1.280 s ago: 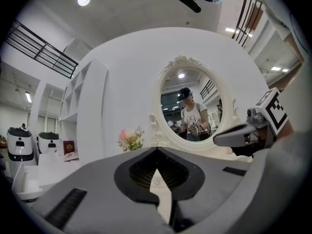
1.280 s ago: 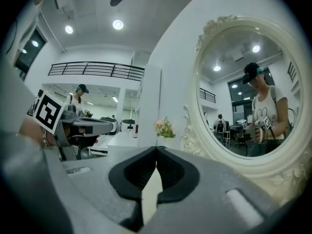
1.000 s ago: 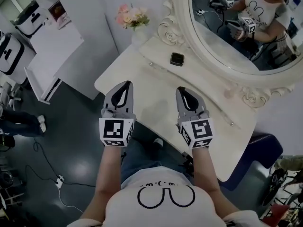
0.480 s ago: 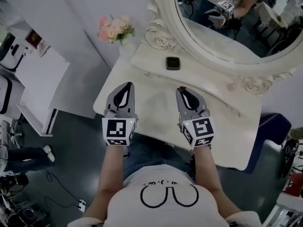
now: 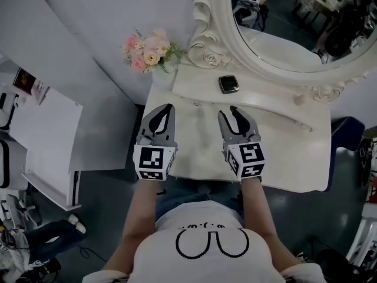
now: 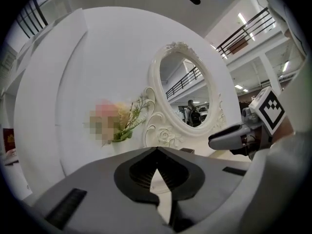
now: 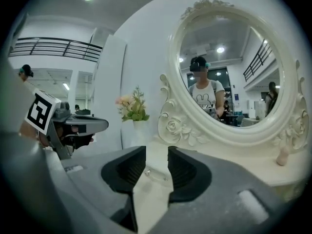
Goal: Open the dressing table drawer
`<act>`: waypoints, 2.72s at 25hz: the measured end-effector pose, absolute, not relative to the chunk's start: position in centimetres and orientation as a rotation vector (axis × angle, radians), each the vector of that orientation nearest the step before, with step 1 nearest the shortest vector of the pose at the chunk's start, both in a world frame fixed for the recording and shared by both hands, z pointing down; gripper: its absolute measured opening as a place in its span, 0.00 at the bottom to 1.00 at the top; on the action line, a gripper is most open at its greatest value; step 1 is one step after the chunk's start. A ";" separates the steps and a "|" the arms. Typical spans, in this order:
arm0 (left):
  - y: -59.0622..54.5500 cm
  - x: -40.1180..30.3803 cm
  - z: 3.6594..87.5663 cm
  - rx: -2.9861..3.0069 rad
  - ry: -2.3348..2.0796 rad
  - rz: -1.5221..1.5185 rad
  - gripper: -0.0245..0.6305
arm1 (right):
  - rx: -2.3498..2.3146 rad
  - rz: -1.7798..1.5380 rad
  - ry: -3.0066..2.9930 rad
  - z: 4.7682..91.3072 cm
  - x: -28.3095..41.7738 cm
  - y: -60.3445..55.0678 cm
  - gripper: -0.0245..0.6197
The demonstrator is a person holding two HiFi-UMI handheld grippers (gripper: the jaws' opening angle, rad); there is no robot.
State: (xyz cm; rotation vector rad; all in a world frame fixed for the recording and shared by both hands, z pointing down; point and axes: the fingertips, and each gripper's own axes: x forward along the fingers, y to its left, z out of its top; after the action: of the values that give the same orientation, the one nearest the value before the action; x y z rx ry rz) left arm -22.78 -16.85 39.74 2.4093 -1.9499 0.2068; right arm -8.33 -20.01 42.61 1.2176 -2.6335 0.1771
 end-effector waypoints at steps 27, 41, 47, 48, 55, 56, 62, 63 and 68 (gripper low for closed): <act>-21.8 -29.3 46.8 2.444 -1.685 0.201 0.04 | 1.423 0.712 -2.194 58.9 -18.2 -26.2 0.22; -21.2 -29.0 47.2 2.445 -1.674 0.201 0.04 | 1.380 0.705 -2.170 58.9 -18.2 -24.4 0.18; -20.2 -29.0 47.5 2.437 -1.675 0.191 0.04 | 1.371 0.704 -2.153 59.1 -18.1 -22.7 0.18; -20.1 -29.0 47.5 2.437 -1.674 0.188 0.04 | 1.371 0.702 -2.150 59.1 -18.1 -22.4 0.18; -19.2 -29.2 47.6 2.431 -1.672 0.172 0.04 | 1.366 0.715 -2.138 59.0 -18.2 -20.3 0.18; -19.1 -29.2 47.6 2.431 -1.670 0.169 0.04 | 1.364 0.719 -2.136 59.0 -18.2 -20.0 0.18; -18.5 -29.2 47.6 2.418 -1.662 0.156 0.04 | 1.345 0.746 -2.115 59.0 -18.2 -18.0 0.18; -18.4 -29.2 47.6 2.417 -1.661 0.155 0.04 | 1.343 0.748 -2.113 59.0 -18.2 -17.7 0.18; -18.0 -29.0 48.0 2.410 -1.651 0.156 0.04 | 1.344 0.747 -2.114 58.9 -18.0 -16.9 0.18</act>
State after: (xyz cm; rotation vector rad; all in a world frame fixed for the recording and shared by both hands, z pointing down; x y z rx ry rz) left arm -29.05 -18.05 48.01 2.4104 -1.6505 0.1560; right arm -17.95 -16.92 58.87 1.3437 -2.1140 0.7465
